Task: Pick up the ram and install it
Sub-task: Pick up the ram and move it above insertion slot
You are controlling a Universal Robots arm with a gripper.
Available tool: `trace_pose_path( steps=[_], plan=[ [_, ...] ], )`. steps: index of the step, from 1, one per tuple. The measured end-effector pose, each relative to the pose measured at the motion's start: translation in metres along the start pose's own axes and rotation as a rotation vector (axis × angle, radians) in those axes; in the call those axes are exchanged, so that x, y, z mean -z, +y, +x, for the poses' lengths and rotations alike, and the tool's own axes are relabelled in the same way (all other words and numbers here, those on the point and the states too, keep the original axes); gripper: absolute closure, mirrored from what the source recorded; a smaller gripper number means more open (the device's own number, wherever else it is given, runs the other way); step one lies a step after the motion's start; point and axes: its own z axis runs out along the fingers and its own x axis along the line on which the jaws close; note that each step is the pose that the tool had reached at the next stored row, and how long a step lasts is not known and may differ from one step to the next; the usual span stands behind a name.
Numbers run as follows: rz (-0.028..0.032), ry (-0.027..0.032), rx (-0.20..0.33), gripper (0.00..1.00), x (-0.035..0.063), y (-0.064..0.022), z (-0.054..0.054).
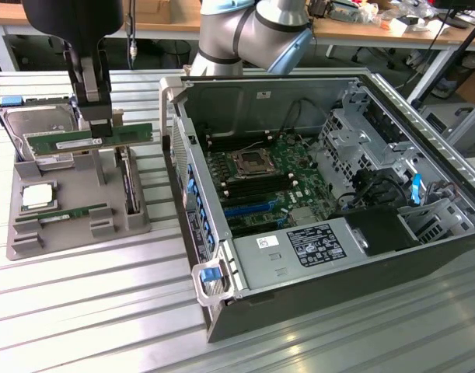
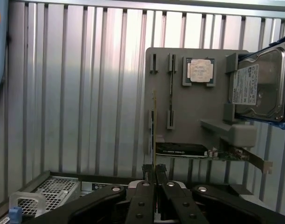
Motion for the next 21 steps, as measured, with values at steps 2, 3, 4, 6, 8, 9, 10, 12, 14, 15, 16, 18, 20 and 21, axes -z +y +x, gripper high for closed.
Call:
trace_pose_path(
  steps=[2,3,4,6,8,9,10,12,14,15,16,18,20,21],
  plan=[
    [0.0000,0.0001,0.000,0.88,0.0000,-0.0020,0.000],
    [0.0000,0.0001,0.000,0.88,0.0000,-0.0032,0.000],
    [0.0001,0.0001,0.000,0.88,-0.0001,-0.0042,0.000],
    [0.0001,0.0003,0.000,0.88,-0.0001,-0.0066,0.000],
    [0.0001,0.0005,0.000,0.88,-0.0001,-0.0130,0.001],
    [0.0000,0.0005,0.000,0.88,-0.0001,-0.0149,0.001],
    [0.0001,0.0005,0.000,0.88,-0.0001,-0.0162,0.001],
    [0.0000,0.0006,0.000,0.88,-0.0001,-0.0185,0.001],
    [0.0000,0.0007,0.000,0.88,-0.0001,-0.0209,0.001],
    [0.0000,0.0007,0.000,0.88,-0.0001,-0.0230,0.002],
    [0.0000,0.0007,0.000,0.88,-0.0002,-0.0259,0.002],
    [0.0000,0.0008,0.000,0.88,-0.0002,-0.0293,0.002],
    [0.0000,0.0009,0.000,0.88,-0.0002,-0.0349,0.002],
    [0.0000,0.0009,0.000,0.88,-0.0002,-0.0369,0.003]
  ],
)
